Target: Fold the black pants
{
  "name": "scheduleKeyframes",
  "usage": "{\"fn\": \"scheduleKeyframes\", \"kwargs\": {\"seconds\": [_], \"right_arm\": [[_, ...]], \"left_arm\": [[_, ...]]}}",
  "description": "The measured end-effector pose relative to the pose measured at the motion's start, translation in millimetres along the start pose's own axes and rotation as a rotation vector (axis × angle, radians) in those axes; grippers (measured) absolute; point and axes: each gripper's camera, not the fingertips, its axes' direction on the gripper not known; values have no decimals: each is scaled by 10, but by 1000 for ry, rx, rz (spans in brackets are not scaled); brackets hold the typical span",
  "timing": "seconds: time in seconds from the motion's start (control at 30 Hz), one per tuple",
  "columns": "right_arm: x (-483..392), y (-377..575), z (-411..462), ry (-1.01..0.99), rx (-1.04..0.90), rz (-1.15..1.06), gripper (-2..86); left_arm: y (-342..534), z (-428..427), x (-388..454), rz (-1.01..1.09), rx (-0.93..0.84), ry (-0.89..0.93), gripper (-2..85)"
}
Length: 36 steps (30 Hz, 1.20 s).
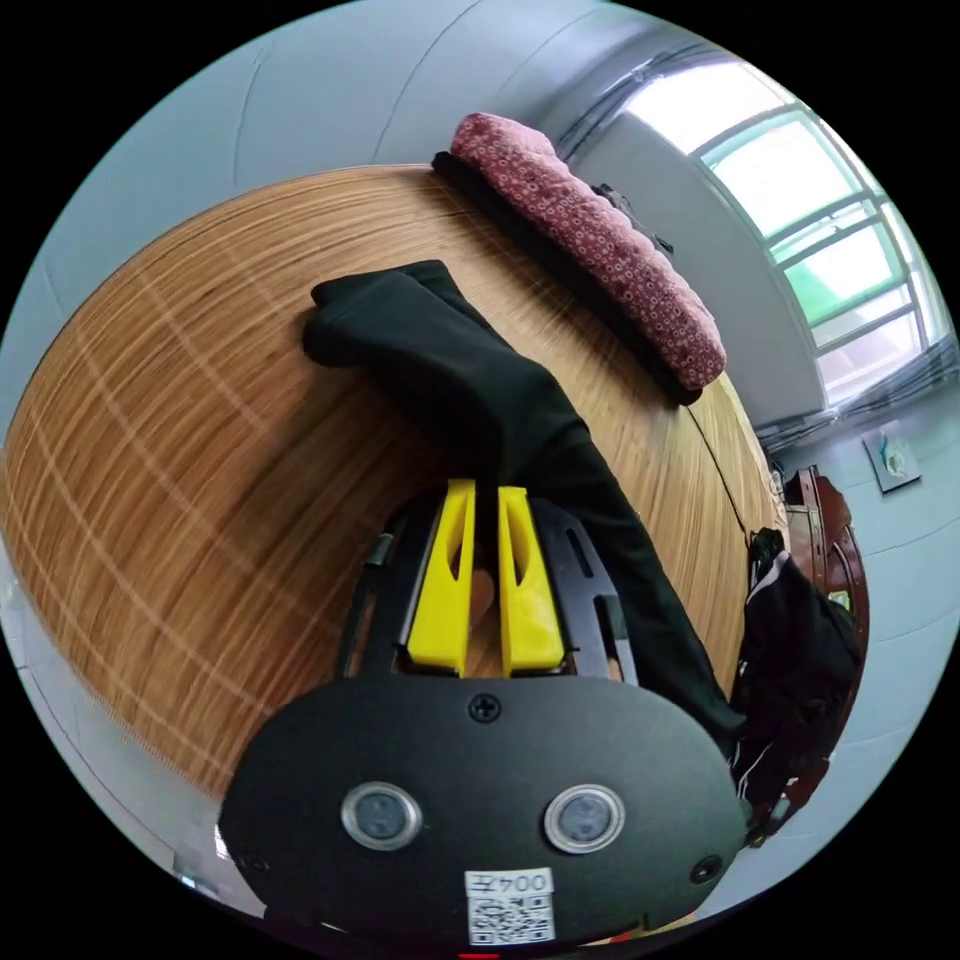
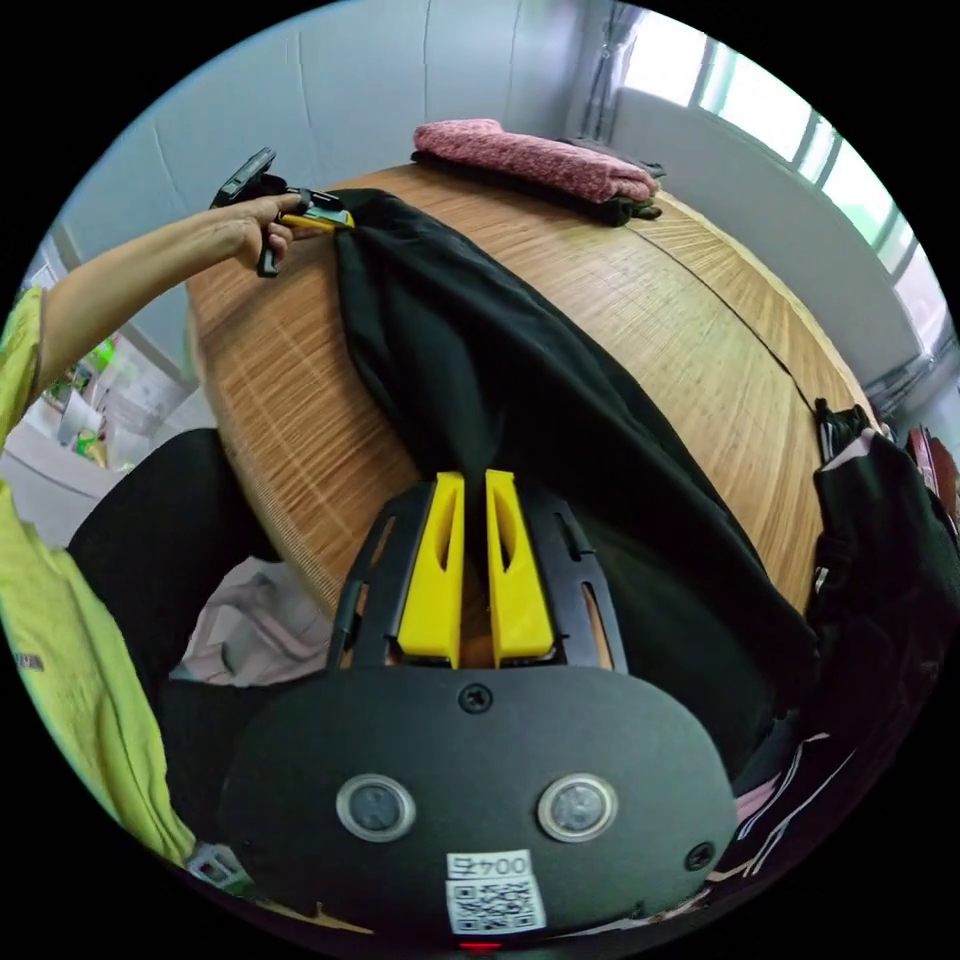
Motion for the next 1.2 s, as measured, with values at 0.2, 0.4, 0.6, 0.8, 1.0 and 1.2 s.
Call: {"fn": "scheduleKeyframes", "kwargs": {"seconds": [0.2,0.4,0.6,0.8,1.0,1.2], "right_arm": [[-183,722,-334,-126,-25,51,55],[274,1814,-967,-533,475,514,50],[331,2629,-685,-693,567,679,49],[510,2848,-483,-741,521,794,-2],[770,2951,-456,-751,437,819,-7],[1006,3061,-429,-772,401,866,-7]], "left_arm": [[1146,-599,-840,65,-80,123,66],[1746,-1408,-1178,335,96,165,128],[1972,-1521,-724,795,180,-313,158],[2010,-983,-29,1075,140,-598,158],[1941,-525,448,1218,111,-736,157],[1641,-677,791,1247,125,-663,35]]}}
